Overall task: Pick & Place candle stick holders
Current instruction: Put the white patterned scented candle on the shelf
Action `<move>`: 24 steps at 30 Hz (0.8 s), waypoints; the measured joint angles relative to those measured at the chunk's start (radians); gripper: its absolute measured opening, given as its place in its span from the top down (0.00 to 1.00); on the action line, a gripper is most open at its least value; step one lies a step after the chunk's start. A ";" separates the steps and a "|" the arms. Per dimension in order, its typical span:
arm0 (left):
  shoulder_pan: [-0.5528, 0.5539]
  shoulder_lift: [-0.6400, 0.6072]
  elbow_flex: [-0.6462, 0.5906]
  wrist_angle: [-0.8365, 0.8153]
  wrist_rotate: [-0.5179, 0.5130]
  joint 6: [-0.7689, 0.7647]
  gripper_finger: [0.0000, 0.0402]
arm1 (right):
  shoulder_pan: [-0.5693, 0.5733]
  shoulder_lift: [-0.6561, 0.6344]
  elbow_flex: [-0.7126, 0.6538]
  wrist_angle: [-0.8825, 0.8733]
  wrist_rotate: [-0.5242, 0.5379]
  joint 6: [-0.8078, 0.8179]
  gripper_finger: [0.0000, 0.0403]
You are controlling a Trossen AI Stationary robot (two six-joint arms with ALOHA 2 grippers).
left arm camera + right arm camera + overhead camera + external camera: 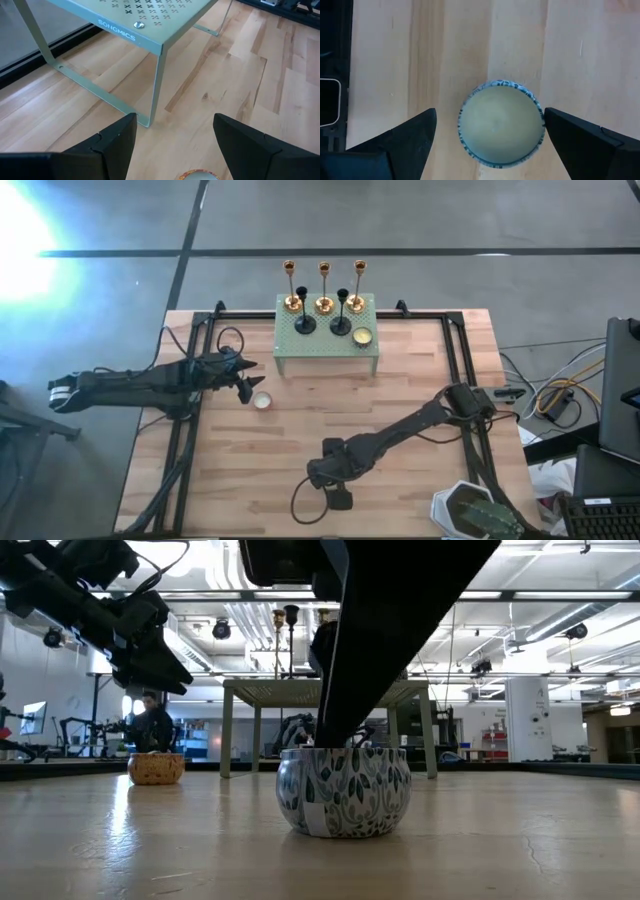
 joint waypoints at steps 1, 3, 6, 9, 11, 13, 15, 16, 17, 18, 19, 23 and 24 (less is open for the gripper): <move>0.000 0.000 0.000 0.000 0.000 0.000 0.33 | 0.000 0.000 -0.007 0.008 0.000 0.000 0.10; 0.000 0.000 0.000 0.000 0.000 0.000 0.33 | -0.001 0.000 -0.022 0.014 0.000 0.000 0.10; 0.000 0.000 0.000 0.000 0.000 0.000 0.33 | -0.001 0.000 -0.046 0.013 0.001 0.000 0.10; 0.000 0.000 0.000 0.000 0.000 0.000 0.33 | -0.001 0.000 -0.059 0.016 0.001 0.001 0.10; 0.000 0.000 0.000 0.000 0.000 0.000 0.33 | -0.001 0.000 -0.069 0.031 0.003 0.009 0.10; 0.000 0.000 0.000 0.000 0.000 0.000 0.33 | -0.001 0.000 -0.084 0.062 0.003 0.016 0.10; 0.000 0.000 0.000 0.000 0.000 0.000 0.33 | -0.001 0.000 -0.101 0.094 0.003 0.016 0.10; 0.000 0.000 0.000 0.000 0.000 0.000 0.33 | -0.001 0.000 -0.109 0.109 0.003 0.017 0.10; 0.000 0.000 0.000 0.000 0.000 0.000 0.33 | -0.001 0.000 -0.117 0.122 0.003 0.017 0.10; 0.000 0.000 0.000 0.000 0.000 0.001 0.33 | -0.001 0.000 -0.121 0.123 0.003 0.021 0.10; 0.000 0.000 0.000 0.000 0.000 0.001 0.33 | -0.001 0.000 -0.123 0.124 0.004 0.025 0.10; 0.000 0.000 0.000 0.000 0.000 0.001 0.33 | -0.002 0.000 -0.125 0.124 0.003 0.041 0.11; 0.000 0.000 0.000 0.000 0.000 0.001 0.33 | -0.002 0.000 -0.126 0.124 0.003 0.041 0.12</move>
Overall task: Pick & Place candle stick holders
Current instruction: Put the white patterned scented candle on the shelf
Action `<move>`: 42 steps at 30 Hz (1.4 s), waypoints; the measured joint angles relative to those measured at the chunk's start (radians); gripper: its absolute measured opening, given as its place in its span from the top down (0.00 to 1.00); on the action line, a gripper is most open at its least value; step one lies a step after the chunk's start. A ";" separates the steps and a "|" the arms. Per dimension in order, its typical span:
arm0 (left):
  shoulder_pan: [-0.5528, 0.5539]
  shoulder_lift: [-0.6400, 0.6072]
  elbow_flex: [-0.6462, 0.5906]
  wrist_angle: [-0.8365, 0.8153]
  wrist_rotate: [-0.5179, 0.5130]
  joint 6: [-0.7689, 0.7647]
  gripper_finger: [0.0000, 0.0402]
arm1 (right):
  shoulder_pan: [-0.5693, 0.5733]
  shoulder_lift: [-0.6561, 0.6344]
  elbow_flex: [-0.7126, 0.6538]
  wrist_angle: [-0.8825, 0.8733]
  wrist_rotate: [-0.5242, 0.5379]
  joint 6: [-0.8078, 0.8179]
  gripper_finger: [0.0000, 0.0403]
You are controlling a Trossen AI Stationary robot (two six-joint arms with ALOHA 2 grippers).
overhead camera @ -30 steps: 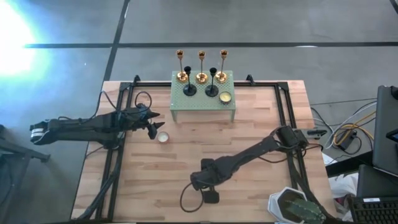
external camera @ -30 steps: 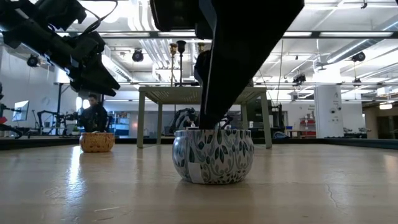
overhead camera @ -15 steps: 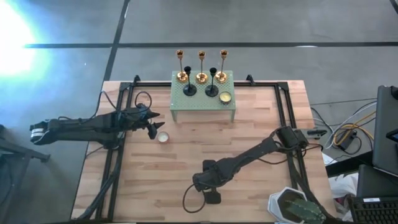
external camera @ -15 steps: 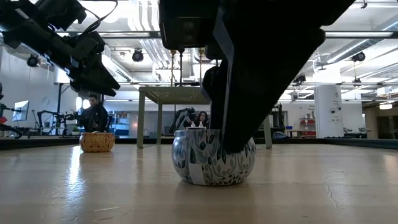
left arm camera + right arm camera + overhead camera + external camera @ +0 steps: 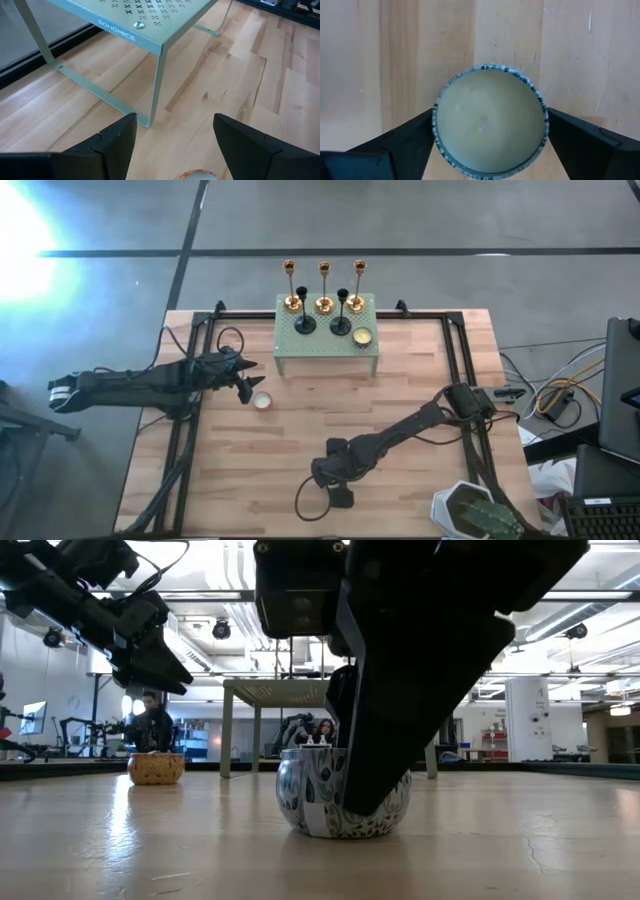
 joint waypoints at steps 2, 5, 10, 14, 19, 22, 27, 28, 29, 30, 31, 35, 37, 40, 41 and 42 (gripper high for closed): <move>0.000 0.000 0.000 0.000 0.000 0.000 0.33 | 0.000 0.000 0.000 0.000 0.000 0.000 0.14; 0.000 0.000 0.000 0.000 0.000 0.000 0.33 | -0.002 0.006 0.000 0.003 0.003 0.001 0.20; 0.000 0.000 0.000 0.000 0.000 -0.002 0.33 | -0.007 0.025 0.015 0.007 0.007 0.014 0.29; 0.000 0.000 0.000 0.000 0.000 -0.009 0.33 | -0.015 0.026 0.023 0.000 0.015 0.015 0.29; 0.000 0.000 0.000 0.000 0.000 -0.015 0.33 | -0.029 0.010 0.023 -0.025 0.029 0.010 0.29; 0.000 0.000 0.000 -0.001 0.000 -0.029 0.33 | -0.039 -0.002 0.023 -0.069 0.033 0.010 0.29; 0.000 0.000 -0.008 -0.009 0.000 -0.046 0.33 | -0.045 -0.025 0.023 -0.156 0.027 0.009 0.29; 0.000 0.000 -0.014 -0.011 0.000 -0.050 0.33 | -0.046 -0.029 0.023 -0.163 0.026 0.008 0.29; 0.000 0.001 -0.018 -0.018 0.000 -0.054 0.33 | -0.048 -0.034 0.023 -0.170 0.026 0.008 0.29; 0.000 0.002 -0.019 -0.020 0.000 -0.056 0.33 | -0.052 -0.039 0.023 -0.182 0.026 0.008 0.29; 0.000 0.003 -0.019 -0.016 0.000 -0.057 0.33 | -0.054 -0.045 0.023 -0.189 0.027 0.008 0.29; 0.000 0.004 -0.019 0.001 0.000 -0.056 0.33 | -0.071 -0.082 0.023 -0.210 0.027 0.004 0.29; 0.000 0.004 -0.019 0.010 -0.001 -0.054 0.33 | -0.083 -0.102 0.023 -0.228 0.025 0.000 0.29; 0.000 0.004 -0.019 0.019 0.000 -0.054 0.33 | -0.110 -0.139 0.023 -0.247 0.026 -0.016 0.29; 0.000 0.004 -0.019 0.025 -0.001 -0.054 0.33 | -0.121 -0.153 0.023 -0.258 0.026 -0.027 0.29; 0.000 0.004 -0.019 0.031 0.000 -0.054 0.33 | -0.133 -0.169 0.023 -0.266 0.027 -0.035 0.29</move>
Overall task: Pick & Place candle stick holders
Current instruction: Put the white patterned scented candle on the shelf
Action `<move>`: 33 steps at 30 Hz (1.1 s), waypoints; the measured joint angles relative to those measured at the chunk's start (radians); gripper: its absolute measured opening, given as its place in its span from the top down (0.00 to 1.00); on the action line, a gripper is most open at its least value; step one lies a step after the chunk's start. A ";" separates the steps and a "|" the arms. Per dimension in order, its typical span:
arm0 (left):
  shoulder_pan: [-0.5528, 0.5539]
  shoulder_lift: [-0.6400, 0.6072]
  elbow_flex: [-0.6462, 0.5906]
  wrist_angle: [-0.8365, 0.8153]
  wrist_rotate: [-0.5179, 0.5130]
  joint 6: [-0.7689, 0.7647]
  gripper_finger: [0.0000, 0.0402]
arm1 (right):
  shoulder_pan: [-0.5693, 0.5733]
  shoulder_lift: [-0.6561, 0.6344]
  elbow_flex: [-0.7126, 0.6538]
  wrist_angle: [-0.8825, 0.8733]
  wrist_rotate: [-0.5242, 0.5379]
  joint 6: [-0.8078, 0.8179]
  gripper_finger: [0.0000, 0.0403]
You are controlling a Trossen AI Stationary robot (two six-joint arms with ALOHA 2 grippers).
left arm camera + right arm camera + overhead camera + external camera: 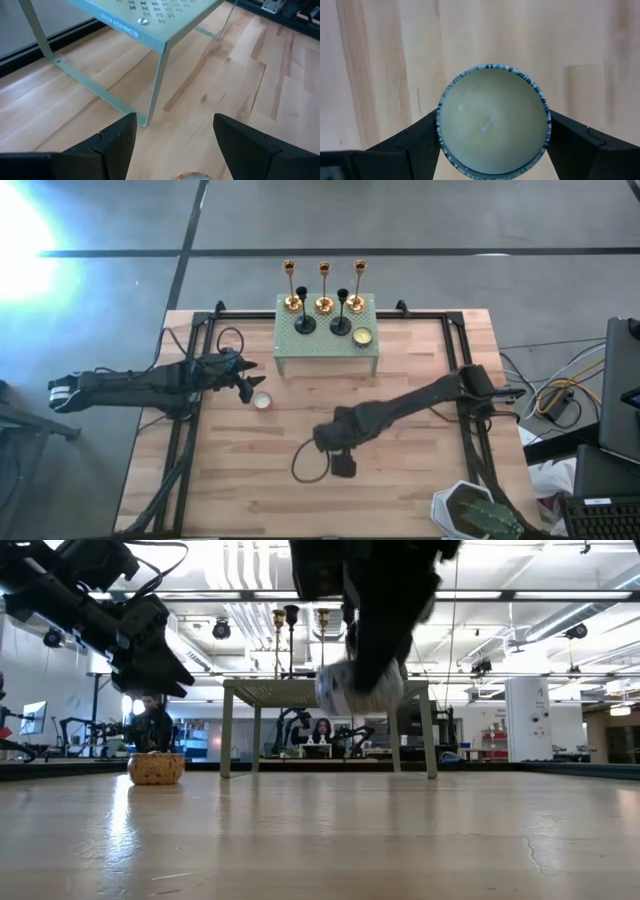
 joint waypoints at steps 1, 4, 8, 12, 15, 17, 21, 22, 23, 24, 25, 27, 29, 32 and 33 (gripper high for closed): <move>0.000 0.000 0.000 0.001 0.000 0.000 0.33 | -0.012 -0.016 0.000 -0.006 0.000 -0.008 0.29; 0.000 0.000 0.000 0.016 0.000 0.000 0.33 | -0.057 -0.064 0.000 -0.027 -0.003 -0.017 0.29; 0.000 0.000 0.000 0.020 0.000 0.001 0.33 | -0.136 -0.131 0.000 -0.043 -0.003 -0.017 0.29; 0.000 -0.001 0.000 0.026 0.000 0.001 0.33 | -0.221 -0.180 0.001 -0.042 -0.002 -0.011 0.29; 0.000 -0.001 0.000 0.035 0.000 0.002 0.33 | -0.278 -0.205 0.001 -0.036 -0.005 -0.001 0.29; 0.000 -0.001 0.000 0.038 0.000 0.004 0.33 | -0.313 -0.211 0.001 -0.024 -0.016 0.005 0.29; 0.000 -0.001 0.000 0.047 -0.001 0.013 0.33 | -0.371 -0.211 0.001 -0.013 -0.074 0.010 0.29; 0.000 -0.001 0.000 0.049 -0.001 0.013 0.33 | -0.382 -0.211 0.001 -0.004 -0.087 0.011 0.29; 0.000 -0.001 -0.001 0.050 -0.001 0.015 0.33 | -0.392 -0.211 0.002 0.000 -0.093 0.010 0.29; 0.000 -0.001 -0.001 0.053 -0.001 0.020 0.33 | -0.402 -0.211 0.006 -0.003 -0.094 0.010 0.29; 0.000 -0.001 -0.001 0.056 -0.001 0.023 0.33 | -0.411 -0.210 0.010 -0.005 -0.094 0.010 0.29; 0.000 -0.001 -0.001 0.057 -0.001 0.024 0.33 | -0.427 -0.209 0.026 -0.004 -0.094 0.010 0.29; 0.000 -0.001 -0.001 0.057 -0.001 0.024 0.33 | -0.439 -0.209 0.047 -0.002 -0.091 0.014 0.29; 0.000 -0.001 -0.001 0.057 -0.001 0.024 0.33 | -0.455 -0.209 0.073 0.009 -0.091 0.017 0.29; 0.000 -0.001 -0.001 0.058 -0.001 0.024 0.33 | -0.459 -0.209 0.079 0.011 -0.090 0.018 0.29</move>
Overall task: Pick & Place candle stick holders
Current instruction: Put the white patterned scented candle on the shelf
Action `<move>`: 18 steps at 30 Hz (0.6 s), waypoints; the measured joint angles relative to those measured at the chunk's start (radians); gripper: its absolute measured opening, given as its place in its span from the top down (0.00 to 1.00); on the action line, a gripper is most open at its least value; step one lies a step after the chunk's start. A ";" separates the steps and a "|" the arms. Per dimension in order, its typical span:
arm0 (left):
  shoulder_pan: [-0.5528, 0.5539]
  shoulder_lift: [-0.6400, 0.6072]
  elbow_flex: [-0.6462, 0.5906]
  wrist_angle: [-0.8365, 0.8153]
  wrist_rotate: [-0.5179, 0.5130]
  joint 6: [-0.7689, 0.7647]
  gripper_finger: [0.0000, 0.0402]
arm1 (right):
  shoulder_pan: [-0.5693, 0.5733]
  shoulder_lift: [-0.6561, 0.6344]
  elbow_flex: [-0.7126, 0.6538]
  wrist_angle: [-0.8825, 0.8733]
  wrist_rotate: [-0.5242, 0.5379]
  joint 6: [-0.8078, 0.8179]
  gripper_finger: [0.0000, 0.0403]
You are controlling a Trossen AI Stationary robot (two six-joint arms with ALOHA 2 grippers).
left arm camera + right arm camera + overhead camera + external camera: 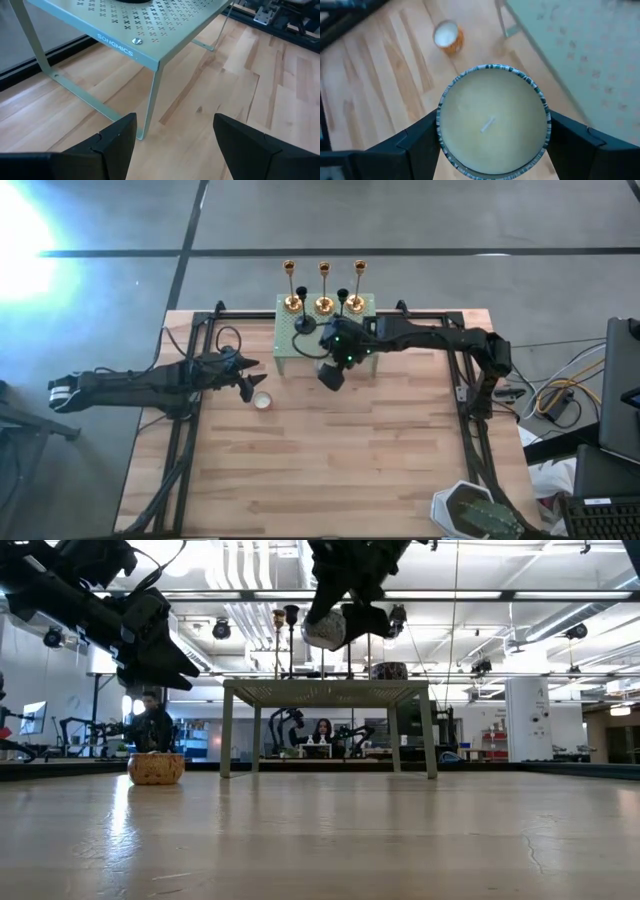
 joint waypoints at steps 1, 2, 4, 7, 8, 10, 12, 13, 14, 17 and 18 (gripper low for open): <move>0.000 0.000 0.000 0.001 0.000 0.000 0.33 | -0.004 0.000 0.007 0.003 0.004 0.005 0.29; 0.000 0.000 0.000 0.003 0.000 0.000 0.33 | -0.007 0.000 0.013 0.011 0.007 0.014 0.29; 0.000 0.000 0.000 0.003 0.000 0.000 0.33 | -0.012 0.000 0.024 0.022 0.008 0.025 0.29; 0.000 0.000 0.000 0.003 0.000 0.001 0.33 | -0.014 0.000 0.025 0.039 0.013 0.035 0.29; 0.000 0.000 0.000 0.003 0.000 0.001 0.33 | -0.014 0.000 0.025 0.048 0.013 0.039 0.29; 0.000 0.000 0.000 0.003 0.000 0.001 0.33 | -0.015 0.000 0.025 0.055 0.017 0.049 0.29; 0.000 0.000 0.000 0.003 0.000 0.001 0.33 | -0.017 0.000 0.025 0.058 0.030 0.072 0.29; 0.000 0.000 0.000 0.003 0.000 0.001 0.33 | -0.019 0.004 0.025 0.058 0.035 0.081 0.29; 0.000 0.000 0.000 0.003 0.000 0.001 0.33 | -0.022 0.010 0.025 0.060 0.035 0.083 0.29; 0.000 0.000 0.000 0.003 0.000 0.001 0.33 | -0.030 0.030 0.025 0.060 0.038 0.081 0.29; 0.000 0.000 0.000 0.003 0.000 0.001 0.33 | -0.033 0.038 0.025 0.060 0.037 0.076 0.29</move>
